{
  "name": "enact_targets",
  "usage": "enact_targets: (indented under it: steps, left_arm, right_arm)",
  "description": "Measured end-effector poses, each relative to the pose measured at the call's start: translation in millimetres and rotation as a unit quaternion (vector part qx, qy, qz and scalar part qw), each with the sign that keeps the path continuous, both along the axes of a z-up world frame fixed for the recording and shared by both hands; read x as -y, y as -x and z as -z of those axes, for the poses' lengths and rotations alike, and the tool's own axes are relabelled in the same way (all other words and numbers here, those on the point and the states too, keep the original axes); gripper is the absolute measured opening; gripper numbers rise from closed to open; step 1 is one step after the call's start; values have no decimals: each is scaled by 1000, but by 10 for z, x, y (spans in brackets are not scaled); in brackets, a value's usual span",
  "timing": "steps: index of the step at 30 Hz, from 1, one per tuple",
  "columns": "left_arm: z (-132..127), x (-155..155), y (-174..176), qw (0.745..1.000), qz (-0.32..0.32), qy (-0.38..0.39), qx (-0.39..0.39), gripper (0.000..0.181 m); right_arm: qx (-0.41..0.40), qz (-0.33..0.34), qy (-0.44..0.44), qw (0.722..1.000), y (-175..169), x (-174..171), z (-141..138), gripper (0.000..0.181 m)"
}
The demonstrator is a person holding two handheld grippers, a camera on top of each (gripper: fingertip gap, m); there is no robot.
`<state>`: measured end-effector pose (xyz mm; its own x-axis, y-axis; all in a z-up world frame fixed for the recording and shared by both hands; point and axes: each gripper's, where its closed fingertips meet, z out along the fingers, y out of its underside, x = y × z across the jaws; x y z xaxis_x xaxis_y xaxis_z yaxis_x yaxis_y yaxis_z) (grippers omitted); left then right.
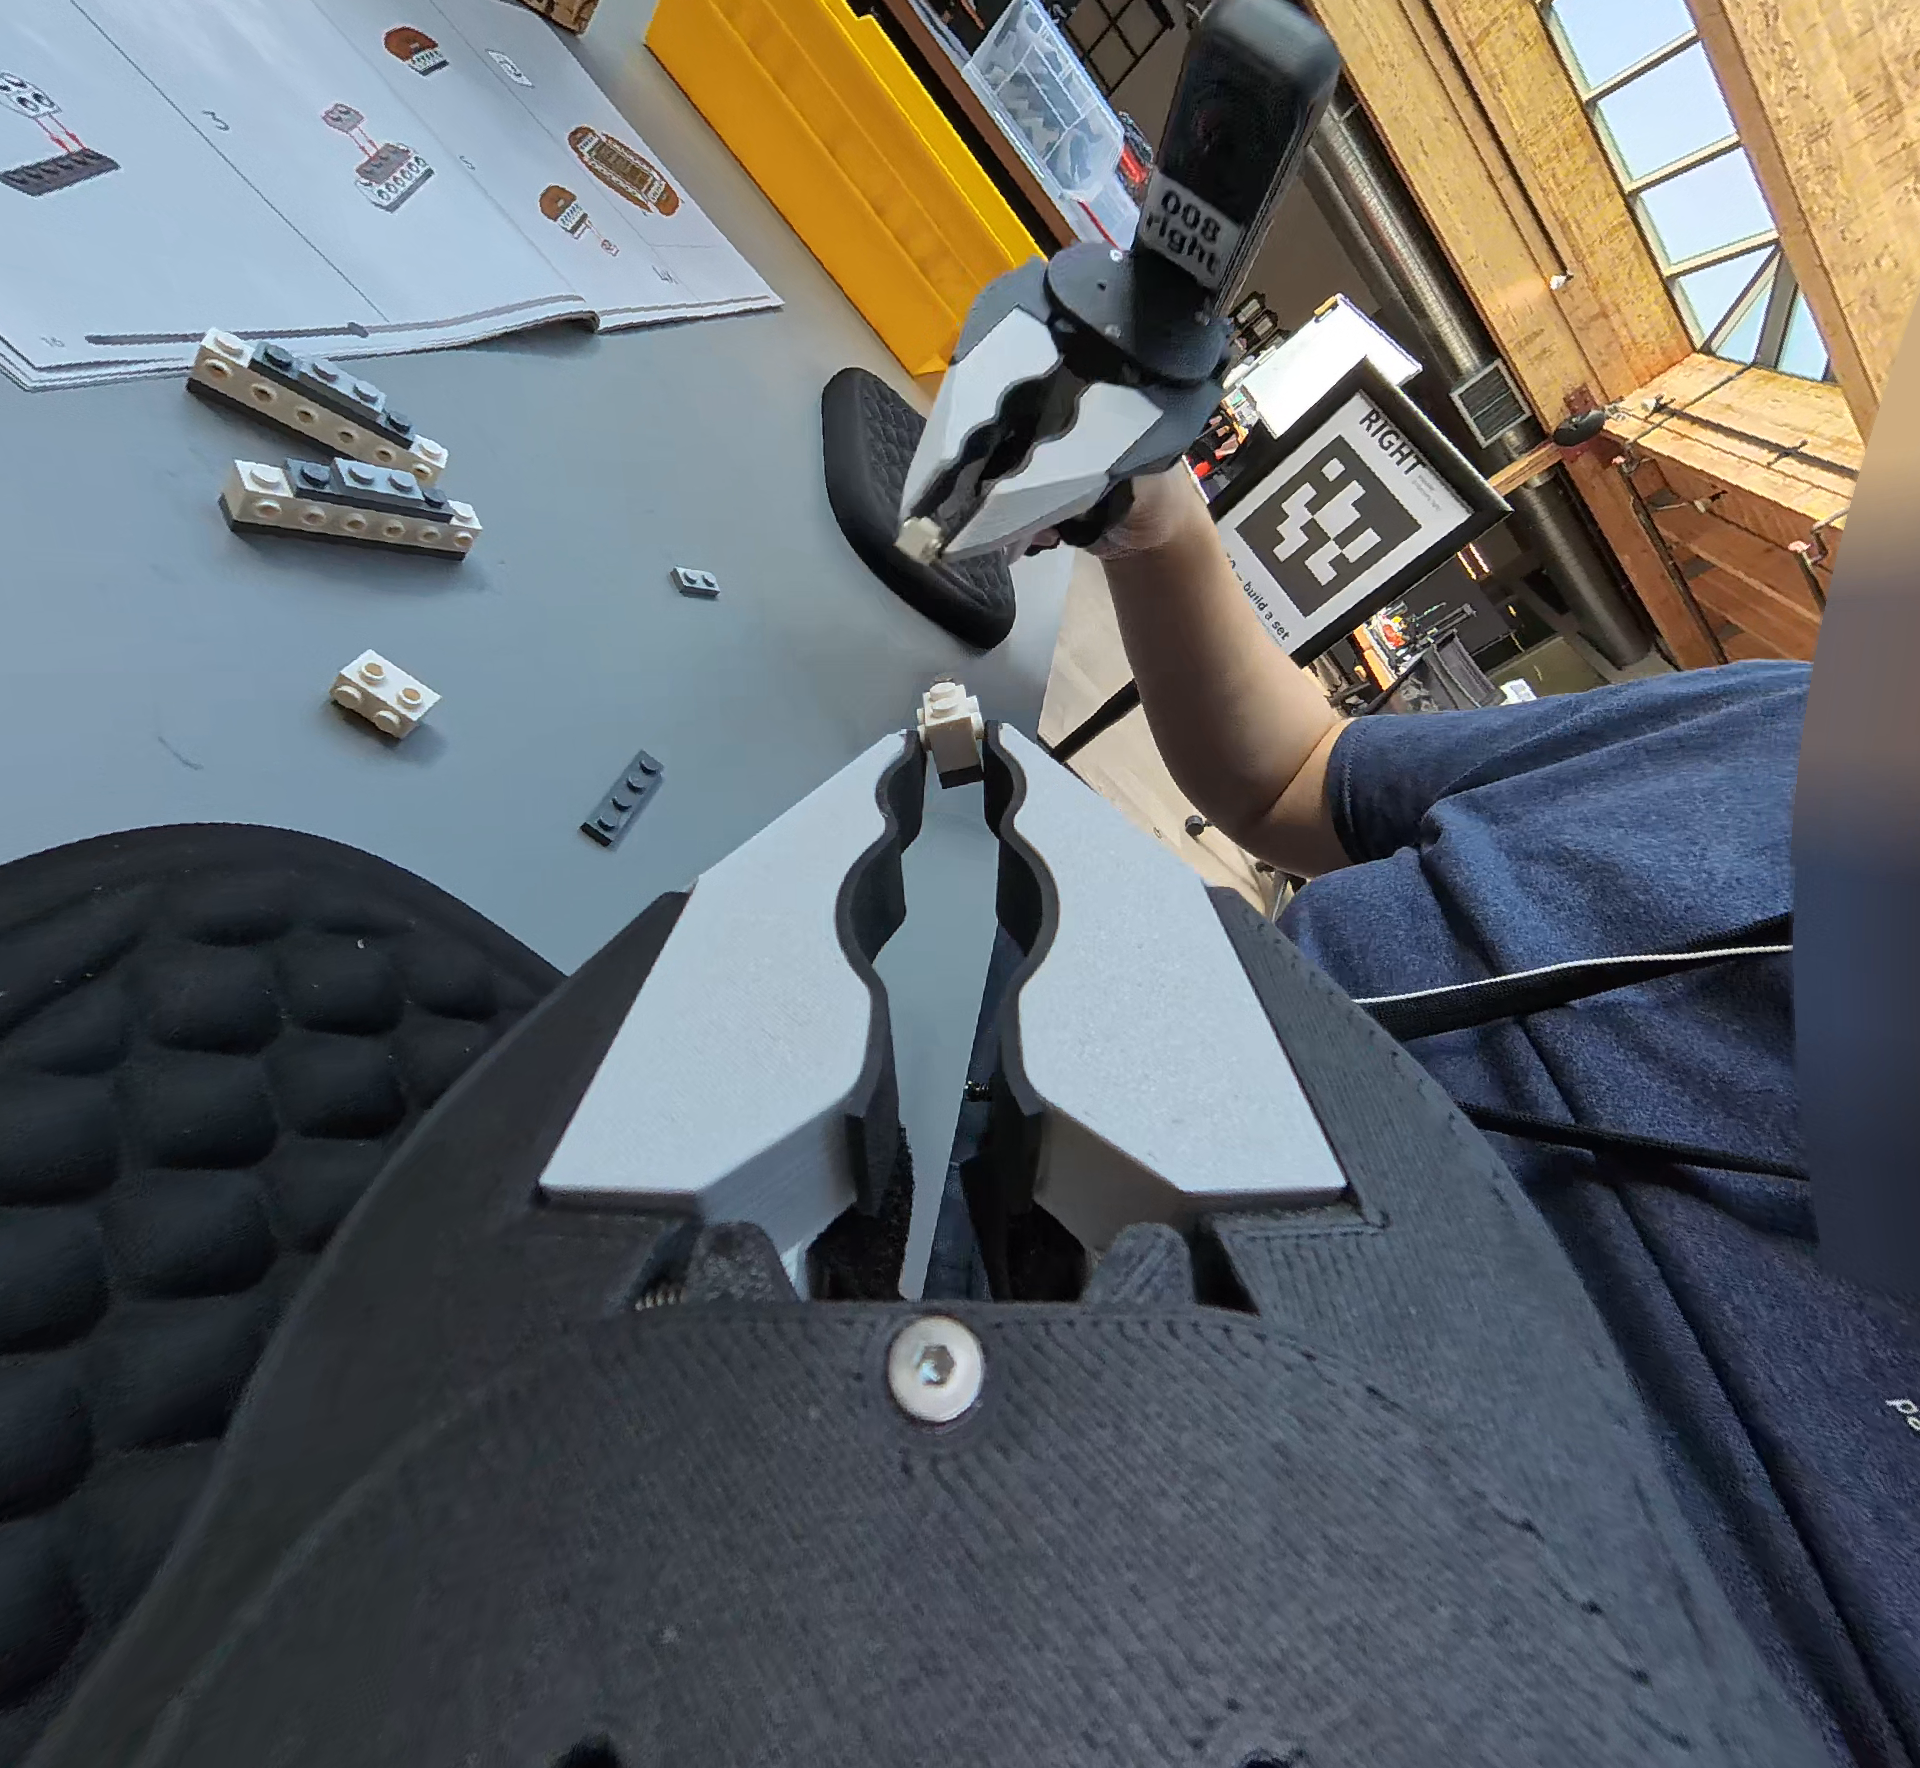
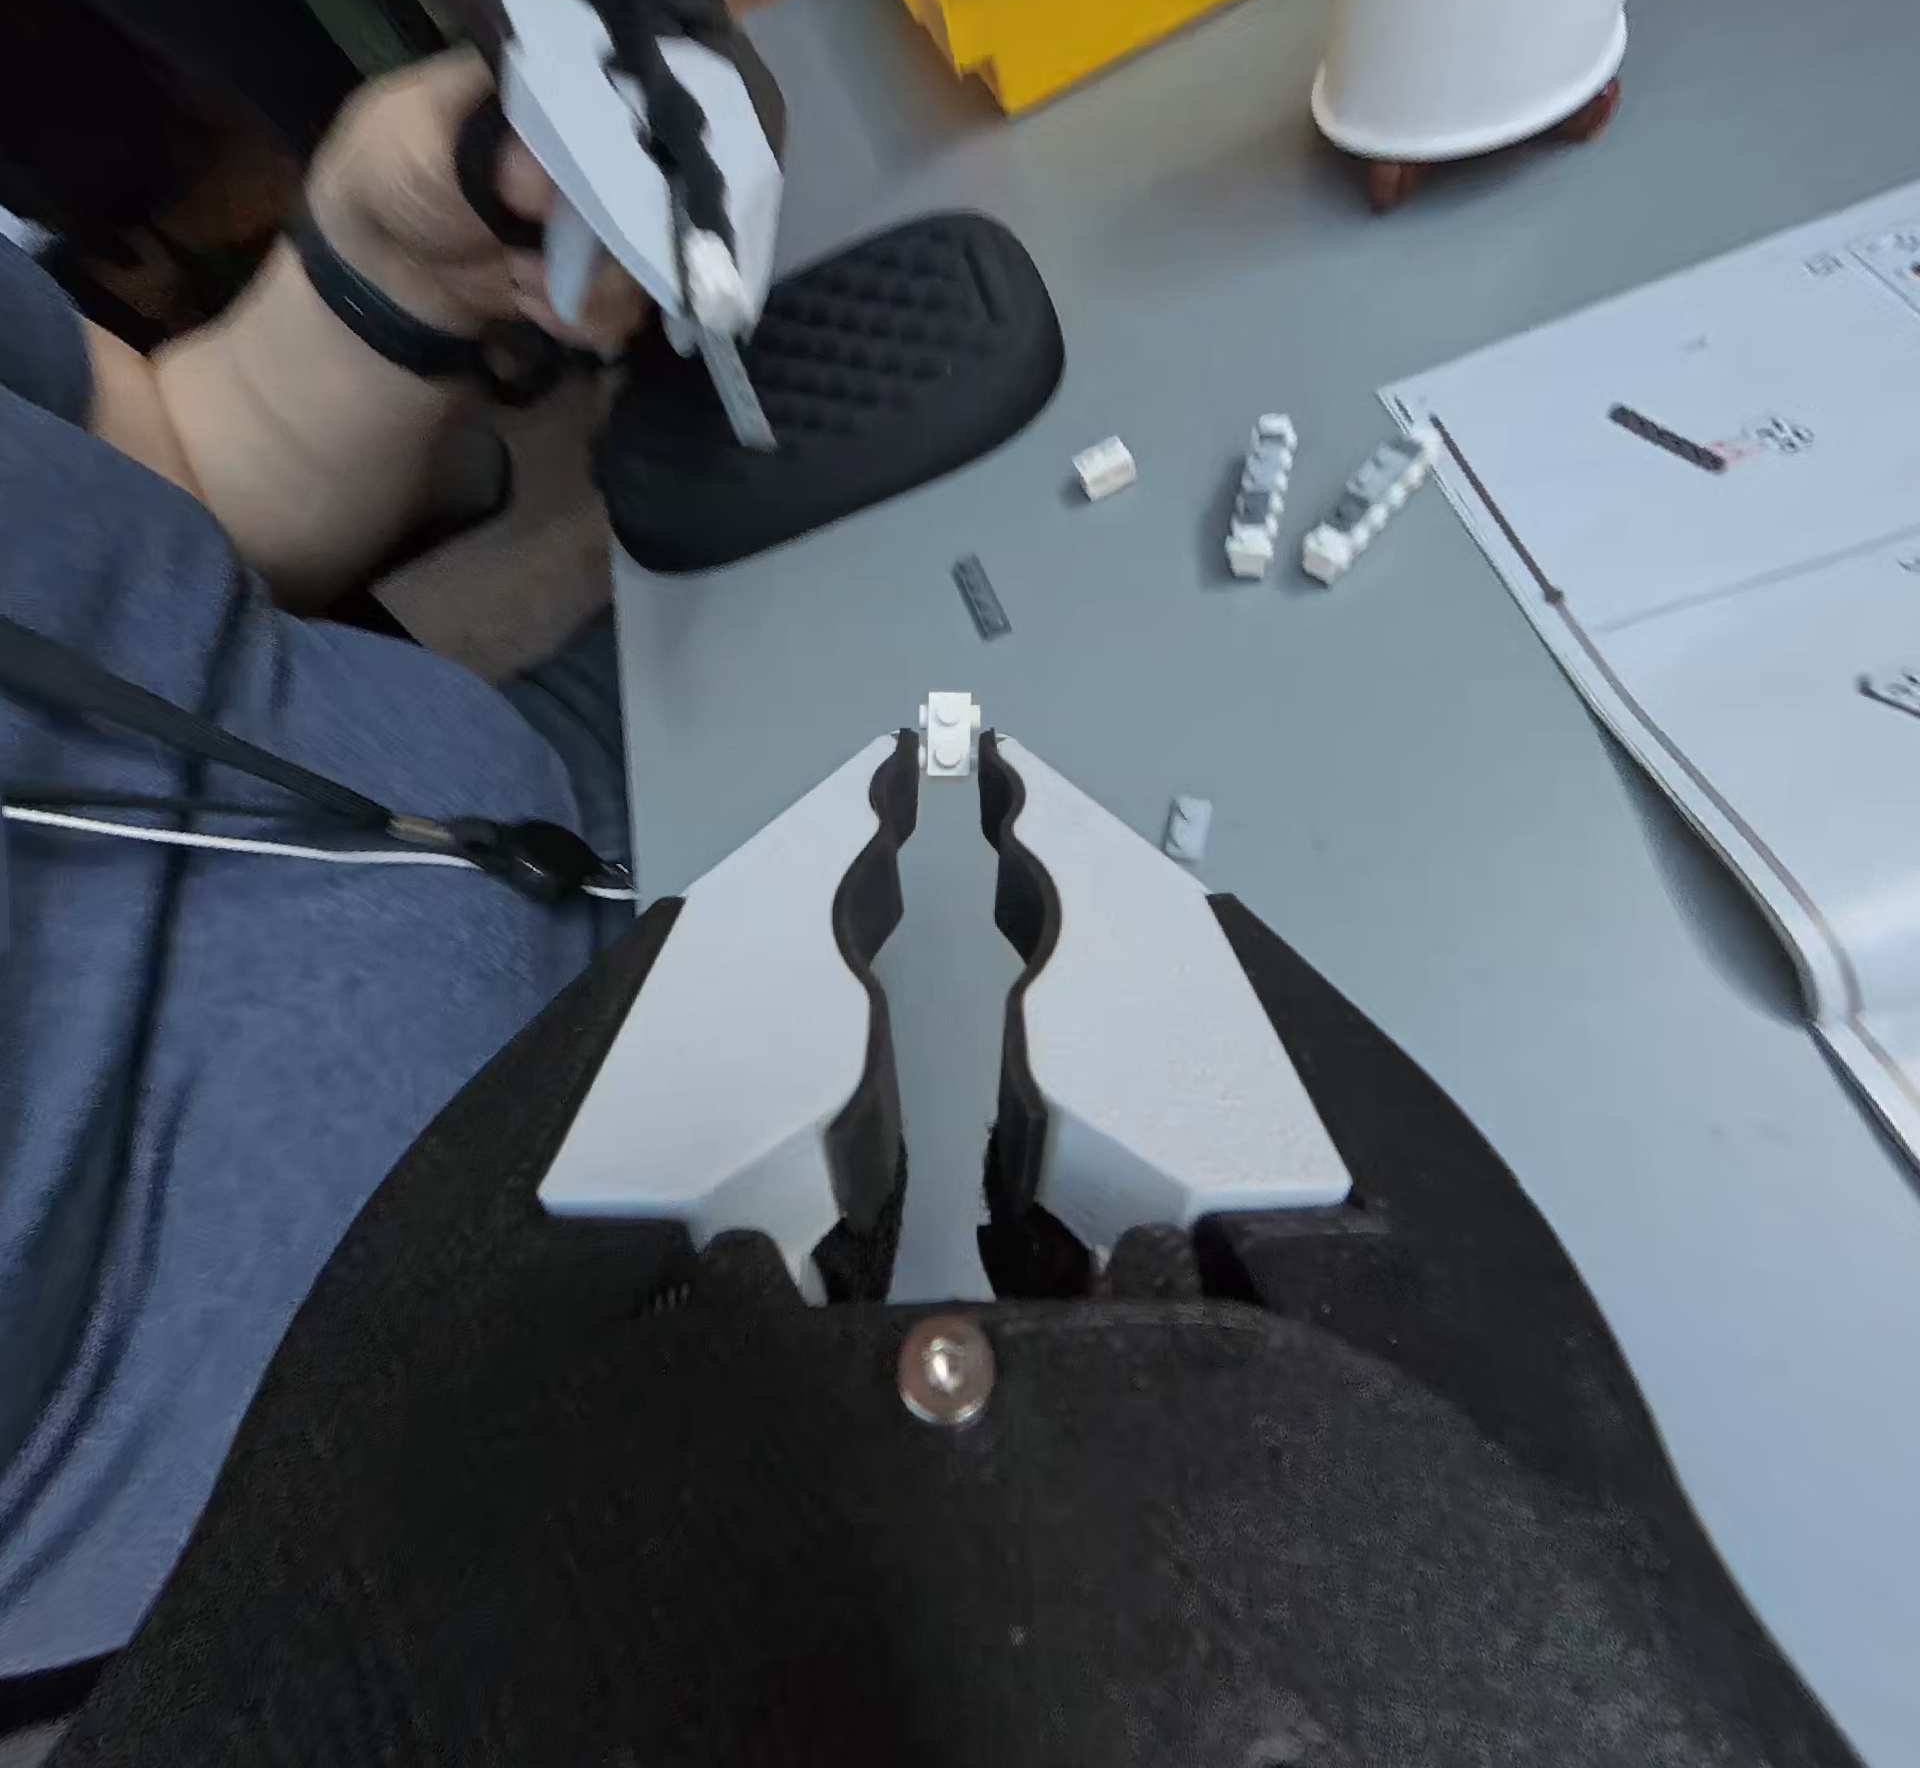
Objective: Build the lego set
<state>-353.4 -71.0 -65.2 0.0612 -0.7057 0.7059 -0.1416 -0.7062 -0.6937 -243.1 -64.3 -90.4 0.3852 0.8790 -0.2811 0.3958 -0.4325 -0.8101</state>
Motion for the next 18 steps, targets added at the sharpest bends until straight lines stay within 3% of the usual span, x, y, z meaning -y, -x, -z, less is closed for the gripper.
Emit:
enact_targets:
  steps: [3, 5, 11, 18]
  left_arm:
    - [11, 23, -54, 1000, 7, 5, 8, 9]
    - [-36, 58, -83, 999, 17, 24, 33, 9]
    - [-87, 160, -153, 997, 41, 42, 57, 9]
    - [-114, 203, -180, 997, 50, 27, 59, 8]
  right_arm:
    - [-132, -39, 72, 988, 368, 70, -566, 9]
    - [-144, -70, 101, 982, 564, 91, -676, 9]
    - [-49, -141, 166, 975, 891, 147, -399, 10]
    - [-36, -173, 232, 957, 907, 248, -360, 9]
